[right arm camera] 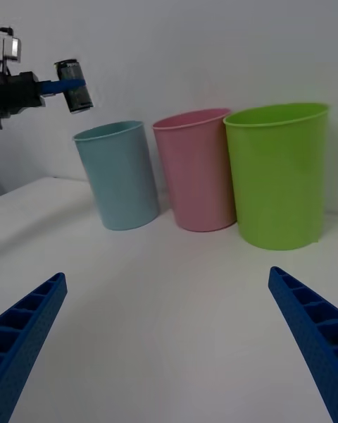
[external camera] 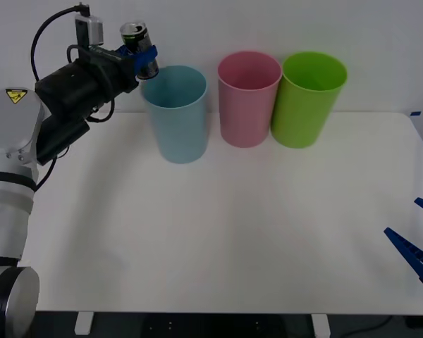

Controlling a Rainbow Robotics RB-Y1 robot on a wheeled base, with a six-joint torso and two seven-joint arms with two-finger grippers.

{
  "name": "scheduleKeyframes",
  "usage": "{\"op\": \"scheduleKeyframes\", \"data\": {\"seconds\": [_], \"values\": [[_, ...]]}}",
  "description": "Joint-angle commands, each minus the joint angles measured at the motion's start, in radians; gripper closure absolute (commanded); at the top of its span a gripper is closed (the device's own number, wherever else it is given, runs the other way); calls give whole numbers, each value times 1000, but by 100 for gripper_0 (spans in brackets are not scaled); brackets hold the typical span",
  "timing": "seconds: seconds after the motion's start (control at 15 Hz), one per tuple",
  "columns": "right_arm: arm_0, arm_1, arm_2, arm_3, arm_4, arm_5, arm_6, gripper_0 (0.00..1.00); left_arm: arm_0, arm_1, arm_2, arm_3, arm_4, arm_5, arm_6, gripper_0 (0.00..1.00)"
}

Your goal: Grasp the object on the table and drop it into the matching bin: aluminum can to the light blue bin, PET bottle to the pink bin.

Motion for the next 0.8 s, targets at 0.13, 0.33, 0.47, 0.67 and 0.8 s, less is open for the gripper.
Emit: {"op": "scheduleKeyframes", "data": {"seconds": [0.13, 0.33, 0.47, 0.67, 0.8], "values": [[0, 0, 0, 0, 0, 0, 0, 0, -90, -76, 42, 102, -105, 1, -15, 100], [0, 0, 0, 0, 0, 0, 0, 0, -111, -126, 87, 114, -172, 1, -15, 100], [0, 0, 0, 0, 0, 0, 0, 0, -113, -134, 91, 114, -186, 1, -15, 100], [0, 0, 0, 0, 0, 0, 0, 0, -113, -134, 91, 113, -186, 2, -16, 100], [0, 0, 0, 0, 0, 0, 0, 0, -113, -134, 93, 114, -186, 4, -15, 100]]}}
